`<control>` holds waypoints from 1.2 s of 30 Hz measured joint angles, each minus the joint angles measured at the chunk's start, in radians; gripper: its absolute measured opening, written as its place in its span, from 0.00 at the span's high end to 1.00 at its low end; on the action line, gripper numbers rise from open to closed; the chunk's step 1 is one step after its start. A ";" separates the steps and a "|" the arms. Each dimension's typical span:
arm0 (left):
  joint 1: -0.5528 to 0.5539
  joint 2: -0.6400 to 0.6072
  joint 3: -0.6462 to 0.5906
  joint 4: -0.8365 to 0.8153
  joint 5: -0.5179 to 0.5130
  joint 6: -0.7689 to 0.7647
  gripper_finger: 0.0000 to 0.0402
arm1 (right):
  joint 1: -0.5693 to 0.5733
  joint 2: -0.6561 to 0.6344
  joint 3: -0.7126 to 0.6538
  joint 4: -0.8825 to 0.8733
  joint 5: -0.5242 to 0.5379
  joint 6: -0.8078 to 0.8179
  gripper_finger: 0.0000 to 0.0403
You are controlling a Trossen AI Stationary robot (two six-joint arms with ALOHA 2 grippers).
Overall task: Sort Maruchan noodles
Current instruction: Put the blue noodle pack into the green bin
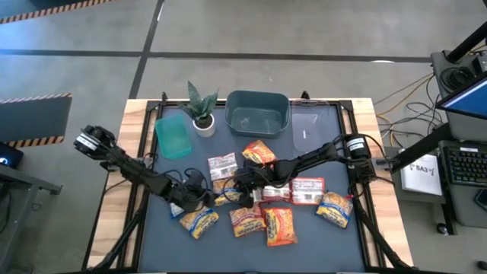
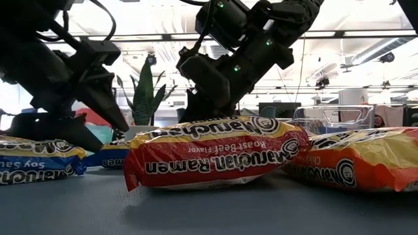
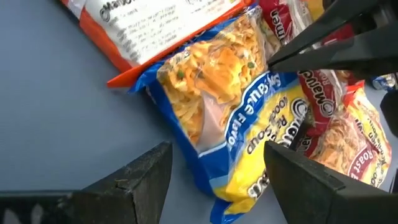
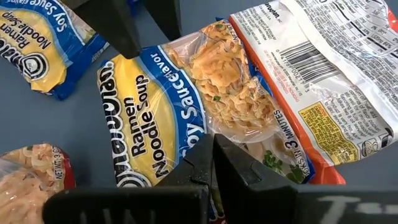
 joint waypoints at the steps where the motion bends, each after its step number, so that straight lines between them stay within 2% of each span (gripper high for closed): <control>1: 0.004 0.000 0.003 0.001 0.000 0.000 0.42 | 0.000 -0.002 0.000 0.000 0.000 -0.001 0.98; 11: 0.027 0.038 0.029 0.000 0.005 0.005 0.42 | -0.002 -0.129 -0.004 -0.200 0.006 0.014 0.98; 21: 0.041 0.097 0.029 0.101 -0.026 0.017 0.42 | 0.008 -0.090 -0.001 -0.191 -0.002 0.019 0.98; 27: 0.043 0.095 0.027 0.124 -0.044 0.024 0.42 | 0.006 -0.076 -0.001 -0.215 0.007 0.076 0.98; 36: 0.043 0.088 0.027 0.245 -0.115 0.080 0.41 | 0.007 -0.079 -0.020 -0.231 0.024 0.113 0.98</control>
